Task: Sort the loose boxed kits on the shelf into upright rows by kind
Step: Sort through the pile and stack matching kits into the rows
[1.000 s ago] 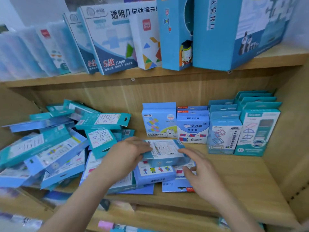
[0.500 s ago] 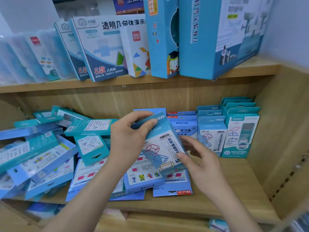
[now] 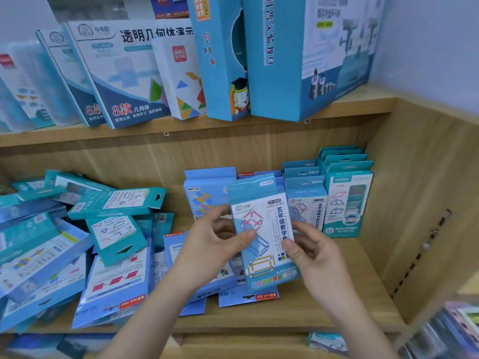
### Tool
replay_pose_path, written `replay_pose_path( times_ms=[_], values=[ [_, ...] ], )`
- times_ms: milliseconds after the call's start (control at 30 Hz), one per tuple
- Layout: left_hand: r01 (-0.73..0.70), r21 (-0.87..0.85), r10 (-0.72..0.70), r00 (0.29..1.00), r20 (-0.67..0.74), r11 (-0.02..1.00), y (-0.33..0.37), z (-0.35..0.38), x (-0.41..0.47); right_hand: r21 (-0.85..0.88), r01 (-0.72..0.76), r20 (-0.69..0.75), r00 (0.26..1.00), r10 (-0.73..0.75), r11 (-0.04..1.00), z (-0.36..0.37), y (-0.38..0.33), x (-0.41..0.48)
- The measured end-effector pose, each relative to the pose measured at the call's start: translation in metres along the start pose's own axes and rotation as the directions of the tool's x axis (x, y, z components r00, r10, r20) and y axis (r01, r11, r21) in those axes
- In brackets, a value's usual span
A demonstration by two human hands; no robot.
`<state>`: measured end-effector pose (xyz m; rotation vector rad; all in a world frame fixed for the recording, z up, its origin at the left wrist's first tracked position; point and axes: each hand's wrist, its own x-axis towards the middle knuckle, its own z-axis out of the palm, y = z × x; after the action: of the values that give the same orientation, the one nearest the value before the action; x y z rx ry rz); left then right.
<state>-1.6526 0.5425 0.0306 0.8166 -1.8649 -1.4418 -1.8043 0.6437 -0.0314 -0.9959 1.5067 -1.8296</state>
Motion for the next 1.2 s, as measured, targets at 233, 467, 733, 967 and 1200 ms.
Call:
replay_pose_path(
  times_ms=[233, 467, 733, 967, 1200],
  values=[
    [-0.089, 0.177, 0.076, 0.994, 0.08, 0.98, -0.011, 0.044, 0.018, -0.116, 0.009, -0.074, 0.997, -0.018, 0.993, -0.033, 0.009, -0.003],
    [-0.253, 0.413, 0.232, 0.968, 0.099, 0.875, -0.04, 0.101, 0.052, -0.285, -0.059, -0.095, 0.995, 0.033, 0.957, -0.071, 0.027, 0.005],
    [-0.148, 0.399, 0.186, 0.981, -0.057, 0.905, -0.072, 0.117, 0.066, -0.456, -0.171, -0.077, 0.985, 0.153, 0.873, -0.068, 0.04, 0.008],
    [-0.106, 0.451, 0.145, 0.988, -0.053, 0.886, -0.076, 0.125, 0.07, -0.478, -0.124, -0.061, 0.992, 0.108, 0.87, -0.068, 0.035, 0.032],
    [-0.118, 0.559, 0.186, 0.98, -0.067, 0.821, -0.074, 0.131, 0.075, -0.425, -0.129, -0.077, 0.991, 0.106, 0.896, -0.071, 0.039, 0.04]
  ],
)
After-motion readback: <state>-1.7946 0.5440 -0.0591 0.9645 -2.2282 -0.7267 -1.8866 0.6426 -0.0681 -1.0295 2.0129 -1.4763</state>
